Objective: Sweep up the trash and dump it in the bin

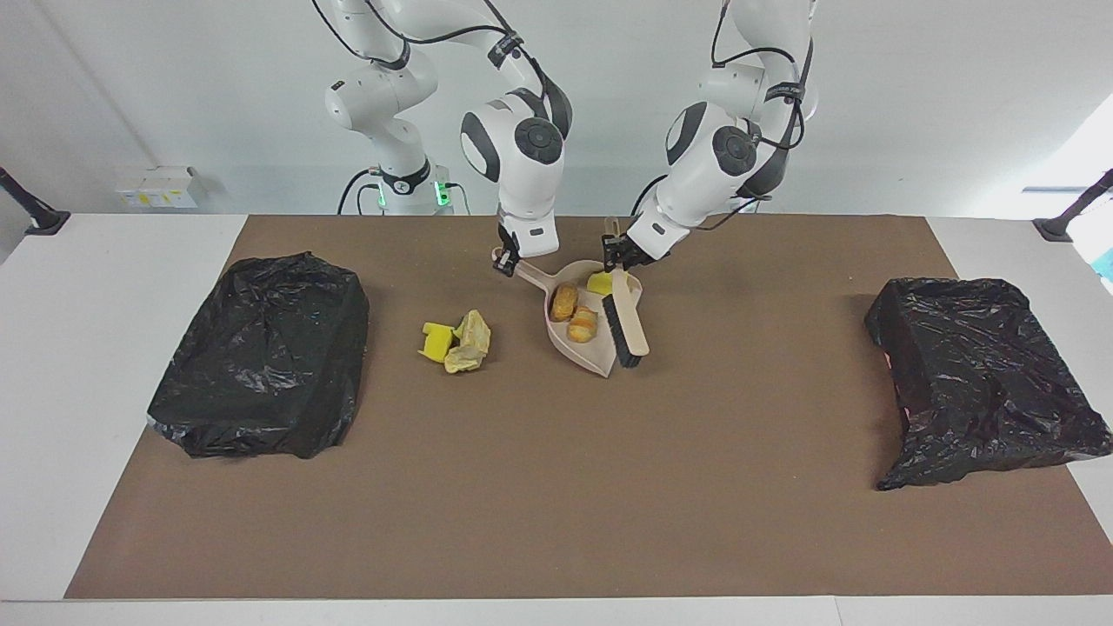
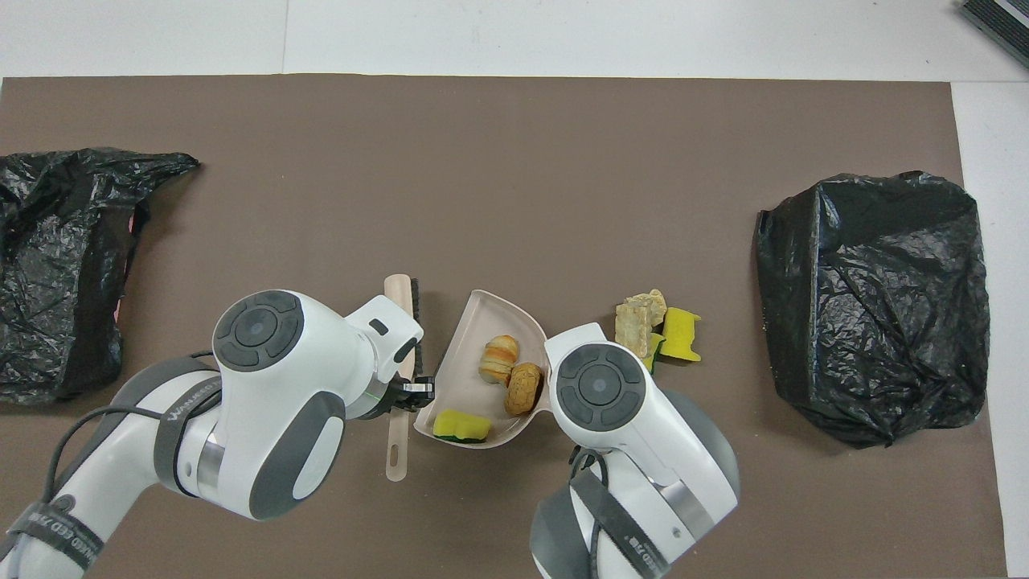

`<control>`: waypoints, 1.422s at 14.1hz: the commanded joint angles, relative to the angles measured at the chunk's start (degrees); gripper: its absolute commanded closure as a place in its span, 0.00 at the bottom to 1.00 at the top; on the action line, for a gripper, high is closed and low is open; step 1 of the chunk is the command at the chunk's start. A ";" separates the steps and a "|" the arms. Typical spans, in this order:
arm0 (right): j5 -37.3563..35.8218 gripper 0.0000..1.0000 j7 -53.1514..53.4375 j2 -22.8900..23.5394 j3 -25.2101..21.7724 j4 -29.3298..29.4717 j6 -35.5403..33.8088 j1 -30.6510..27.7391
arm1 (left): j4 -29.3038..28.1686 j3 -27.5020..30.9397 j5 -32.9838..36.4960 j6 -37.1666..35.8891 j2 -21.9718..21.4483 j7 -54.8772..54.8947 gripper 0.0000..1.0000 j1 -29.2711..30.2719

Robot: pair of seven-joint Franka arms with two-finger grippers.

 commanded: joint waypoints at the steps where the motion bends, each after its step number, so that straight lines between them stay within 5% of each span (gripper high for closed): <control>1: -1.13 1.00 -2.79 -4.34 0.31 -1.51 -1.18 -2.84 | -3.87 -0.13 2.98 -1.88 -3.72 0.05 1.00 0.65; 4: -1.13 1.00 -6.57 -6.98 0.31 -1.51 -1.01 -6.80 | -8.80 -0.48 2.98 -1.97 -7.67 -1.96 1.00 -0.66; 8: -1.13 1.00 -8.84 -12.33 -0.13 -0.46 -2.41 -12.41 | -11.44 -0.65 2.98 -0.83 -8.92 -15.48 1.00 -11.45; 11: -0.78 1.00 -19.02 -14.81 -0.83 3.74 -8.98 -22.59 | -16.44 -0.65 2.98 7.49 -8.92 -21.12 1.00 -19.62; 14: -0.78 1.00 -29.64 -14.72 -2.76 8.32 -14.18 -33.58 | -19.54 -0.65 2.98 13.50 -9.00 -21.93 0.98 -21.67; 15: -0.78 1.00 -33.60 -14.81 -4.07 8.33 -14.28 -36.49 | -19.45 -0.57 2.98 13.68 -8.92 -21.93 0.66 -21.50; 16: -1.21 1.00 -37.38 -14.81 -5.48 8.42 -14.19 -39.30 | -19.19 -0.57 2.98 13.77 -8.66 -21.93 0.13 -20.98; 17: -1.74 1.00 -40.73 -14.81 -6.62 8.42 -13.41 -41.85 | -18.66 -0.48 2.89 13.25 -8.57 -21.84 0.00 -20.71; 20: -12.96 1.00 -45.41 -14.55 -6.90 9.03 -8.32 -47.40 | -15.25 -0.30 2.98 11.93 -8.22 -20.00 0.00 -15.63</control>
